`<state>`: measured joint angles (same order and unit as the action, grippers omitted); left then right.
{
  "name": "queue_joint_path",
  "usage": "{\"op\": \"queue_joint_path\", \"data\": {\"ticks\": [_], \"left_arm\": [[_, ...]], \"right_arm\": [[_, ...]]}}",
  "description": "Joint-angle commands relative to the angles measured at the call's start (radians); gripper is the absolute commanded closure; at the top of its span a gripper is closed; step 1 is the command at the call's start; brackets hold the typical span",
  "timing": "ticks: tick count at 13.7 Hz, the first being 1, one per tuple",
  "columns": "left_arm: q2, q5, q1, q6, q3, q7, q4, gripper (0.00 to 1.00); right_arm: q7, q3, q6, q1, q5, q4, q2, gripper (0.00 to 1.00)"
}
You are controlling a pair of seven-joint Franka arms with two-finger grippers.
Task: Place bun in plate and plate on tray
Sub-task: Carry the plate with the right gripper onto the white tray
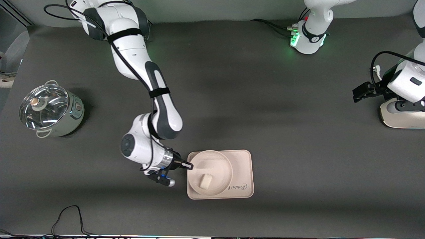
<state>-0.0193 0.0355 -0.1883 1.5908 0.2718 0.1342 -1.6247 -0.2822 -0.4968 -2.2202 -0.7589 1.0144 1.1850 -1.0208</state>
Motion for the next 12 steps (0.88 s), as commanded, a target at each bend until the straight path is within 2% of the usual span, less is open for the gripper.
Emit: {"op": "queue_joint_path", "data": {"ticks": [1,6,9,10,12], "left_arm": [[-0.011,0.015,0.018,0.001,-0.006,0.021,0.023,0.0],[-0.013,0.011,0.02,0.001,-0.006,0.021,0.022,0.0],[-0.013,0.011,0.021,0.001,-0.006,0.021,0.022,0.0],[-0.013,0.011,0.021,0.001,-0.006,0.021,0.022,0.0],[-0.021,0.009,0.018,0.001,-0.006,0.021,0.022,0.0]], "right_arm": [[-0.037,0.032,-0.055,0.013,-0.011,-0.045,-0.028,1.0],[-0.035,0.073,-0.123,0.009,-0.014,-0.045,-0.062,1.0],[-0.034,0.076,-0.157,0.007,-0.013,-0.045,-0.076,1.0],[-0.026,0.076,-0.157,0.007,-0.013,-0.044,-0.078,0.96],[-0.023,0.076,-0.157,0.007,-0.014,-0.045,-0.081,0.45]]}}
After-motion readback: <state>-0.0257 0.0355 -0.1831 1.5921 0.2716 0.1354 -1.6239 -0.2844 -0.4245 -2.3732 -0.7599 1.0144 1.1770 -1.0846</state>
